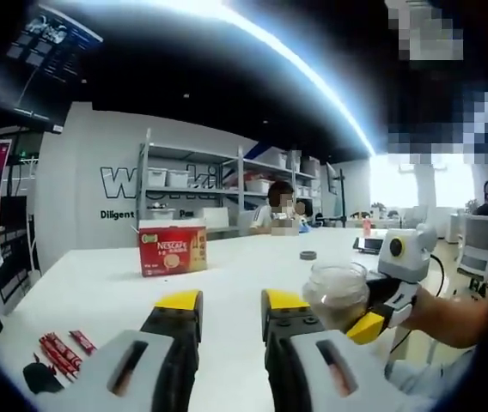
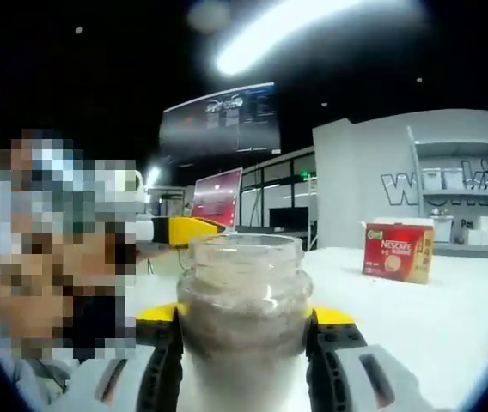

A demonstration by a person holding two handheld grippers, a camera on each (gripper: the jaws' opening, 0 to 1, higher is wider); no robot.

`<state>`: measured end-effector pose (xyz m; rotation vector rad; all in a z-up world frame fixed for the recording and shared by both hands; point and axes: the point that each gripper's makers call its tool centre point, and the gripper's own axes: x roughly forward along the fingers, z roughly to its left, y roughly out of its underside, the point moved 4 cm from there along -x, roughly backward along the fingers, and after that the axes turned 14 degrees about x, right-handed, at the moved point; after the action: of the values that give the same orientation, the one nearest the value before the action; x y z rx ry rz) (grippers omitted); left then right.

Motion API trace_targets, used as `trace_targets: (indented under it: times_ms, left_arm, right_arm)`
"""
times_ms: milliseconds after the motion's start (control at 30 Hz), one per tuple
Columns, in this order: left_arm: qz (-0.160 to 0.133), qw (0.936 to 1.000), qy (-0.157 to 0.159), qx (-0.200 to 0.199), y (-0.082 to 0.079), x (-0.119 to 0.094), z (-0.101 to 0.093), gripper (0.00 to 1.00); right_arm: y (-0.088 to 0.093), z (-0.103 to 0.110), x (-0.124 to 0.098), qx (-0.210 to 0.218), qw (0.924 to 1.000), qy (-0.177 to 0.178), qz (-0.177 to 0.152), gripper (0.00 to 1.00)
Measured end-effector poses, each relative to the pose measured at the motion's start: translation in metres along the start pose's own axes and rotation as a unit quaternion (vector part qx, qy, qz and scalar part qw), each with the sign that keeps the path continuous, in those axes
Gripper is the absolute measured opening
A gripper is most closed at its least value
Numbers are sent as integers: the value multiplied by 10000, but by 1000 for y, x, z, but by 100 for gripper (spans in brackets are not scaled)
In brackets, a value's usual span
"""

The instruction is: Tear open the coffee pouch, take out the coffee, and pour the coffee from the pouch into the cup

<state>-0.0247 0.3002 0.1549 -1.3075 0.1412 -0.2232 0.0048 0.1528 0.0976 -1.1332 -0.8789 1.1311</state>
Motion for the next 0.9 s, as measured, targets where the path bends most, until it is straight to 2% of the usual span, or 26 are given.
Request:
trace_targets:
  times_ms: [467,900]
  left_arm:
    - [-76,9999,114,53,-7,1,-9,29]
    - [-154,9998,111,34,-10,-3,-9,29]
  right_arm:
    - [-2,-6,1,-20,10000,73,20,57]
    - [-4,-11,2,-23,9999,152,9,57]
